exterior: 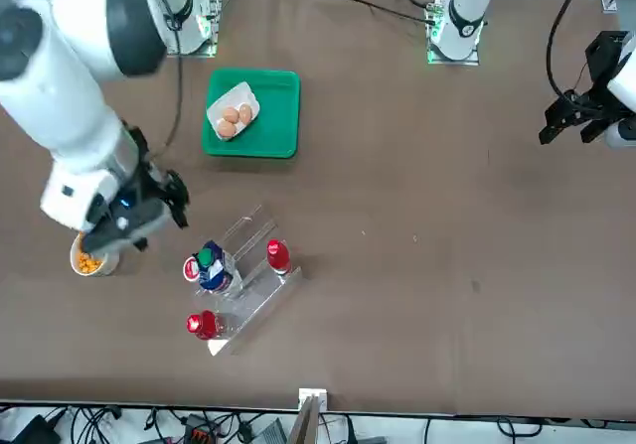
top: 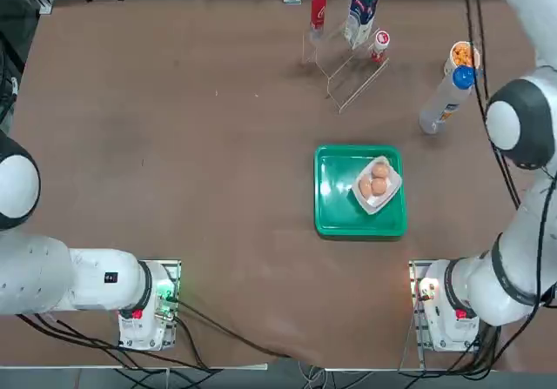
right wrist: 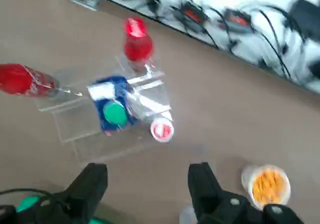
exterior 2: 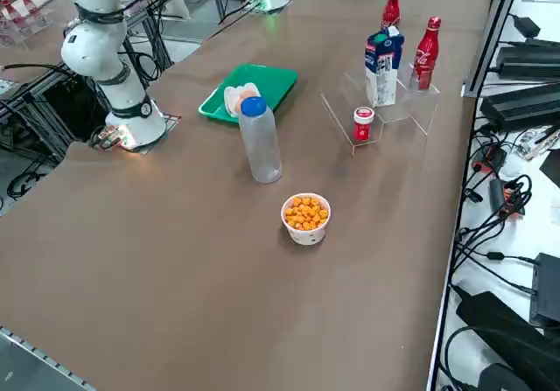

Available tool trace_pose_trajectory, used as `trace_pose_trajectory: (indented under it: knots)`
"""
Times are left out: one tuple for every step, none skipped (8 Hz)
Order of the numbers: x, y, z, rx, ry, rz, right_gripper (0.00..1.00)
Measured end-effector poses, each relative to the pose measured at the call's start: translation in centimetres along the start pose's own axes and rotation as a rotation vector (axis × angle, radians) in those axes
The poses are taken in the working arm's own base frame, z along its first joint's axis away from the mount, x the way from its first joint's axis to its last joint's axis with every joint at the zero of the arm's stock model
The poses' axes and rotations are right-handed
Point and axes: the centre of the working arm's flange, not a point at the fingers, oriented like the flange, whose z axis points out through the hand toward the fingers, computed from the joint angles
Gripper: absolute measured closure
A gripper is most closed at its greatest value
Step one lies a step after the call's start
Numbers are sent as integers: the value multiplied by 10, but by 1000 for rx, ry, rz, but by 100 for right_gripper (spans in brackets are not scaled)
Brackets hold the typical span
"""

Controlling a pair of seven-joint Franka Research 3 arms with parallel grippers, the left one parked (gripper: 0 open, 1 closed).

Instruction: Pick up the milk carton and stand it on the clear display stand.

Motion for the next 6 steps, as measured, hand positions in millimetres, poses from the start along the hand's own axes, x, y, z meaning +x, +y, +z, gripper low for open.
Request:
trace_pose_trajectory:
  knots:
    - [-16,22,-17,-5,-41,72,1]
    - [-33,47,-30,-4,-88,127,0]
    - [-51,77,-42,0,-125,177,0]
    - [-68,105,-50,5,-146,224,0]
    - [-87,129,-54,11,-158,266,0]
    - [-106,149,-57,19,-172,304,0]
